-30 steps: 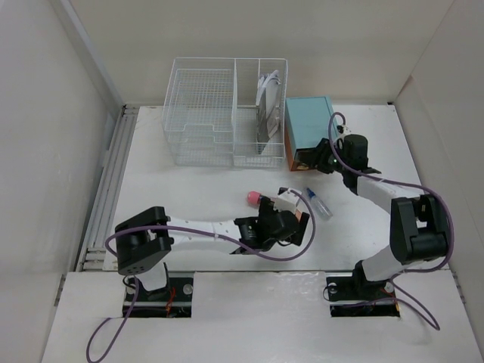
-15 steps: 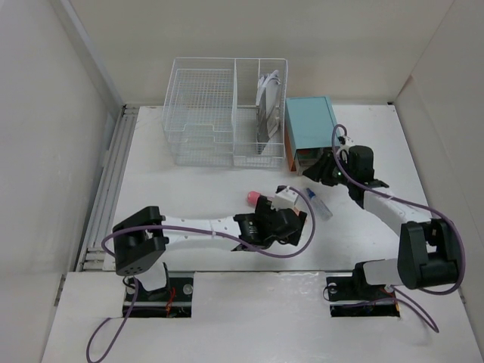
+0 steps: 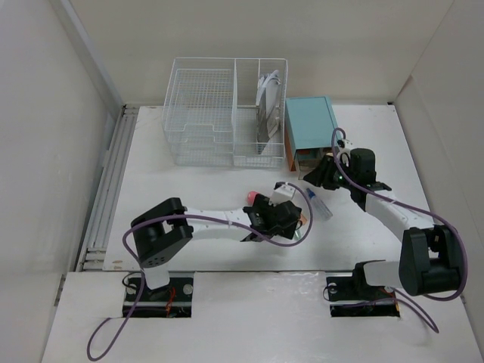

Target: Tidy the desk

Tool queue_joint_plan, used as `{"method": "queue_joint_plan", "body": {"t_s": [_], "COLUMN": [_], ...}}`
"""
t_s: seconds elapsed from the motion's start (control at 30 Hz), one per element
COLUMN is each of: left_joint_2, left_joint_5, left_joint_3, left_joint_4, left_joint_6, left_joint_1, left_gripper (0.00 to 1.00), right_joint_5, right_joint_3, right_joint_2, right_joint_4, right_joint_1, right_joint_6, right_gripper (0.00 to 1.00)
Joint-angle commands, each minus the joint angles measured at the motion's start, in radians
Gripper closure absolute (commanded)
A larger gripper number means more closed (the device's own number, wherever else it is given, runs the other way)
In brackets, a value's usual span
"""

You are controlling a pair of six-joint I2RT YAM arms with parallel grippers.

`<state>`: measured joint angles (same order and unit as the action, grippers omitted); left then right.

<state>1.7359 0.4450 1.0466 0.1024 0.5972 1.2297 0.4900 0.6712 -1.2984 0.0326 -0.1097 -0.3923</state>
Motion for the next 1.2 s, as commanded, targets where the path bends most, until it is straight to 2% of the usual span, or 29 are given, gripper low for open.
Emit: {"method": "queue_joint_plan", "body": {"t_s": [0.0,0.13,0.2,0.23,0.3,0.33,0.37,0.47,0.5,0.57,0.7,0.93,1.0,1.1,1.13,1.17], "left_joint_2": [0.028,0.042,0.042,0.042,0.042,0.042,0.031,0.011,0.011,-0.003,-0.050,-0.185,-0.194,-0.203,-0.193,-0.193], "left_joint_5": [0.001,-0.008,-0.020,-0.020,-0.031,-0.031,-0.031,-0.040,-0.040,-0.040,-0.022,0.052,0.061,0.061,0.061,0.061], "left_joint_3": [0.064,0.064,0.064,0.064,0.064,0.064,0.055,0.044,0.033,0.033,0.033,0.110,0.145,0.205,0.219,0.246], "left_joint_4": [0.006,-0.021,-0.050,-0.050,-0.059,-0.059,-0.059,-0.084,-0.084,-0.084,-0.072,0.000,0.014,0.025,0.011,0.002], "left_joint_6": [-0.026,-0.046,-0.047,-0.047,-0.056,-0.056,-0.056,-0.056,-0.056,-0.045,-0.025,-0.031,-0.065,-0.092,-0.114,-0.125], "left_joint_1": [-0.028,-0.039,-0.039,-0.039,-0.039,-0.039,-0.039,-0.039,-0.039,-0.030,-0.007,0.016,0.004,-0.047,-0.064,-0.081], "left_gripper": [0.01,0.01,0.07,0.15,0.23,0.26,0.35,0.48,0.56,0.68,0.86,0.90,0.90,0.90,0.91,0.91], "right_joint_5": [0.044,0.067,0.076,0.076,0.090,0.090,0.100,0.122,0.122,0.146,0.177,0.271,0.280,0.289,0.289,0.273], "right_joint_3": [-0.005,-0.005,-0.005,-0.005,-0.005,-0.005,-0.005,-0.005,-0.005,-0.005,0.014,0.094,0.145,0.194,0.220,0.232], "right_joint_2": [0.008,0.008,0.008,0.008,0.019,0.030,0.030,0.048,0.048,0.074,0.120,0.168,0.177,0.211,0.231,0.243], "right_joint_4": [-0.028,-0.028,-0.028,-0.028,-0.028,-0.037,-0.037,-0.046,-0.046,-0.056,-0.121,-0.311,-0.374,-0.460,-0.474,-0.487], "right_joint_1": [0.001,0.001,0.001,0.001,0.001,0.001,0.001,0.001,0.001,0.001,0.011,0.031,0.041,0.076,0.091,0.117], "right_joint_6": [0.050,0.061,0.061,0.061,0.072,0.072,0.072,0.084,0.084,0.093,0.128,0.254,0.311,0.362,0.381,0.397], "right_gripper": [0.74,0.71,0.69,0.66,0.61,0.55,0.50,0.35,0.30,0.19,0.16,0.16,0.19,0.36,0.64,0.85]}}
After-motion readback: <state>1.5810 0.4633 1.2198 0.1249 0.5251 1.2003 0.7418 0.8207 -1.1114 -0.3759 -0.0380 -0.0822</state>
